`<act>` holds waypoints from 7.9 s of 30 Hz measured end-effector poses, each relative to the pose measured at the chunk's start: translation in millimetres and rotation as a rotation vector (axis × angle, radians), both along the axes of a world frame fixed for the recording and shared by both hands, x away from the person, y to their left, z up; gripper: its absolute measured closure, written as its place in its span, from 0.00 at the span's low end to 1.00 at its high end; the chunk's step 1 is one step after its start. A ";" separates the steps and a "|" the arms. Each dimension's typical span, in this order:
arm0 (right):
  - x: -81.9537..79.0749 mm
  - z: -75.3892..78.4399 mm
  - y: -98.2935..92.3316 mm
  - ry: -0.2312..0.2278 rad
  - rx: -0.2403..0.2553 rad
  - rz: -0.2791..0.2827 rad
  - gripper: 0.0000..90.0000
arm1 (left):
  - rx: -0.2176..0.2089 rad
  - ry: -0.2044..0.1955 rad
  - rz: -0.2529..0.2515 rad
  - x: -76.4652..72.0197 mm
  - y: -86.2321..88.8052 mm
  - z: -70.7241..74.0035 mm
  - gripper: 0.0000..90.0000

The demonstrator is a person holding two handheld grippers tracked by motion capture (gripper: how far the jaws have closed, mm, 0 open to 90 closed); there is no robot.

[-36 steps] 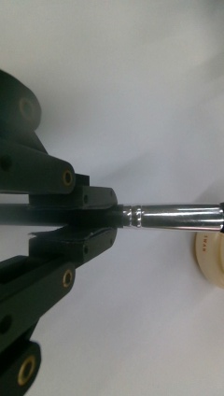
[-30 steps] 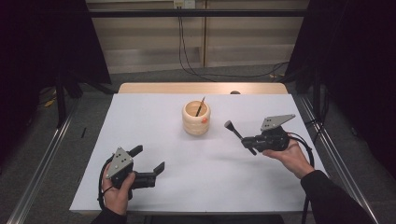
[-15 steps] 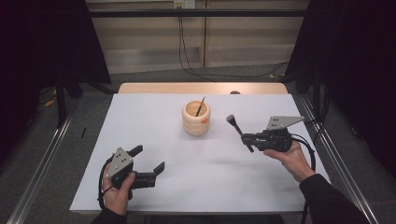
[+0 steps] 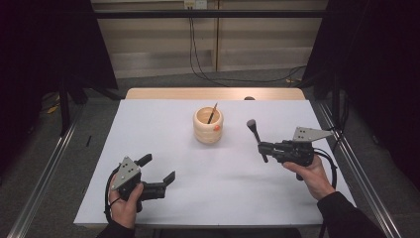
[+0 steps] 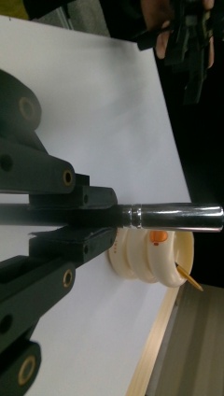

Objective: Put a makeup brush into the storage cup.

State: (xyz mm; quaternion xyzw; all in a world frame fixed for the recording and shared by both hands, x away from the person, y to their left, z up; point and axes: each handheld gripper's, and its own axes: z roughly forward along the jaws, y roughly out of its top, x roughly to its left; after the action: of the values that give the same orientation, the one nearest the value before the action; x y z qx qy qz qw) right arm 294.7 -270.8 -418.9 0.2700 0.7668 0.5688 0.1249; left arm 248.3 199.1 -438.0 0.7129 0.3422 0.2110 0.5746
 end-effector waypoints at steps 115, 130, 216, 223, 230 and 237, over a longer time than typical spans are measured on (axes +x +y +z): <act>-12.0 1.5 59.1 -0.066 0.178 0.140 0.89 | -0.058 -0.023 -0.308 35.8 -157.9 63.3 0.61; -12.4 0.0 60.8 -0.073 0.172 0.142 0.89 | -0.071 0.001 -0.333 37.3 -162.6 59.1 0.83; -47.2 -1.0 4.5 -0.114 0.084 -0.198 0.00 | -0.088 -0.020 -0.282 51.5 -117.1 84.5 0.86; -54.6 -4.8 -3.3 -0.105 0.078 -0.236 0.00 | -0.090 -0.015 -0.268 55.7 -111.1 83.6 0.86; -61.0 -7.7 -9.7 -0.106 0.068 -0.264 0.00 | -0.089 -0.018 -0.244 61.7 -104.5 86.8 0.86; -66.0 -11.0 -15.0 -0.101 0.063 -0.282 0.00 | -0.081 -0.017 -0.229 69.7 -100.1 90.1 0.86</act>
State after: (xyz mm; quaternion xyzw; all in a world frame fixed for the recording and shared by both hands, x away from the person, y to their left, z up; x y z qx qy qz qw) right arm 228.6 -285.8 -429.9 0.3498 0.6958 0.5823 0.2333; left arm 318.0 99.0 -347.9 0.7217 0.2619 0.1358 0.6262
